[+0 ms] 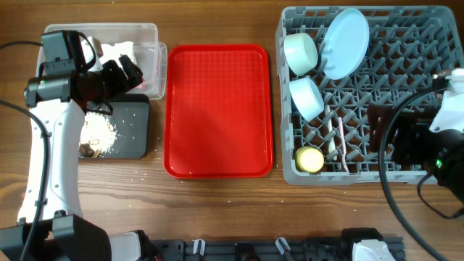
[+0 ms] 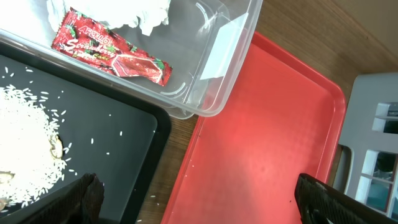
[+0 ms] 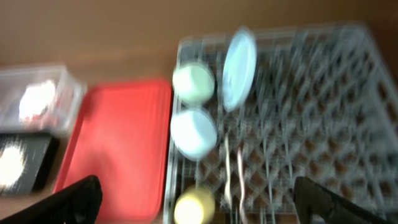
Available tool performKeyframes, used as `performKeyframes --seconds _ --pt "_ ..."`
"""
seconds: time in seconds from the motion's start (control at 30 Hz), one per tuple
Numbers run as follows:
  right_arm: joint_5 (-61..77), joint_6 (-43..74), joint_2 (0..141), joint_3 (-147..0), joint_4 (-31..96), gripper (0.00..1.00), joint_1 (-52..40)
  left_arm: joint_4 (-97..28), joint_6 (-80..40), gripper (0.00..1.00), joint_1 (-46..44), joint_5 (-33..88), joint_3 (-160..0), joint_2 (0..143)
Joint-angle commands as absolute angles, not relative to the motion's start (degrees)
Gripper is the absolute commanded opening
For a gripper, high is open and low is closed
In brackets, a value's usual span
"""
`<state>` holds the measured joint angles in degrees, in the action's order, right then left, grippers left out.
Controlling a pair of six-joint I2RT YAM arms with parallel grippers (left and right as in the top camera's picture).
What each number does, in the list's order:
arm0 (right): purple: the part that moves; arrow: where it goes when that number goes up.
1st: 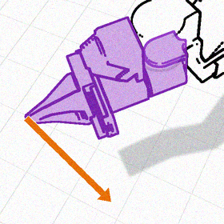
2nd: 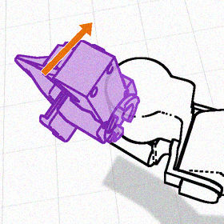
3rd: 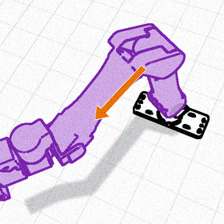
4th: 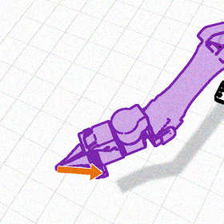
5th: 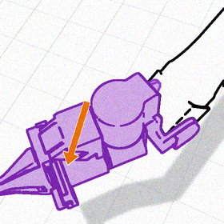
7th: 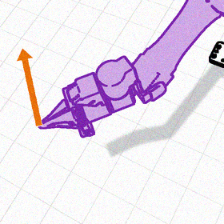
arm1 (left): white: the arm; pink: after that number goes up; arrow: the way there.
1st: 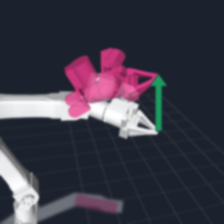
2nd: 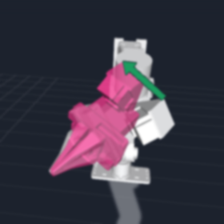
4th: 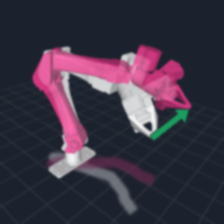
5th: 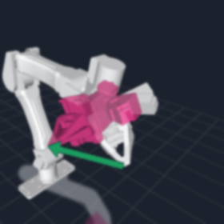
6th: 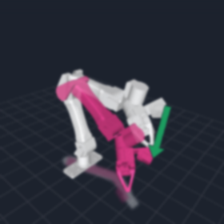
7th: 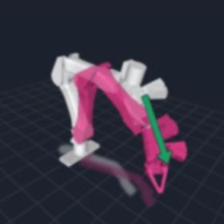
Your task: Sort waste into correct bins and load items into the dishwasher rack
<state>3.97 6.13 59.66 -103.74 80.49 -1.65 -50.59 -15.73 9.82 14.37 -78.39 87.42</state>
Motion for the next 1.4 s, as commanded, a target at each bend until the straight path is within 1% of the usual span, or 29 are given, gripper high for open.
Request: performKeyframes --seconds 0.0,0.13,0.3,0.43,0.5,0.67,0.83,0.9,1.0,1.37 --pt "-1.6 5.9 54.6 -91.8 69.8 1.00 -1.4 -50.4 -15.2 1.00 10.1 13.8 -79.1 87.1" --pt "-1.7 4.5 44.0 -69.6 50.9 1.00 -1.4 -50.5 -15.2 1.00 10.1 13.8 -79.1 87.1" --pt "0.1 4.7 26.9 -37.5 22.9 1.00 -1.4 -50.5 -15.2 1.00 10.1 13.8 -79.1 87.1" --pt "1.6 4.9 17.7 -22.3 10.0 1.00 -1.4 -50.4 -15.2 1.00 10.1 13.8 -79.1 87.1" --pt "1.5 7.0 13.4 -15.7 4.7 1.00 -1.4 -50.4 -15.2 0.99 10.1 13.8 -79.1 87.1" --pt "1.4 11.6 5.2 -5.4 -1.9 1.00 -1.4 -50.4 -15.2 1.00 10.1 13.8 -79.1 87.1" --pt "1.7 12.0 2.2 -0.7 -2.9 1.00 -1.4 -50.5 -15.2 1.00 10.1 13.8 -79.1 87.1" --pt "3.2 11.7 1.9 -0.3 0.1 1.00 -1.5 -50.5 -15.2 1.00 10.1 13.8 -79.1 87.1" --pt "4.5 7.4 1.0 -0.3 -0.2 0.99 -1.7 -50.5 -15.2 1.00 10.1 13.8 -79.1 87.1" --pt "4.4 7.6 0.3 -0.3 -0.2 1.00 -1.7 -50.4 -15.2 1.00 10.1 13.8 -79.1 87.1"
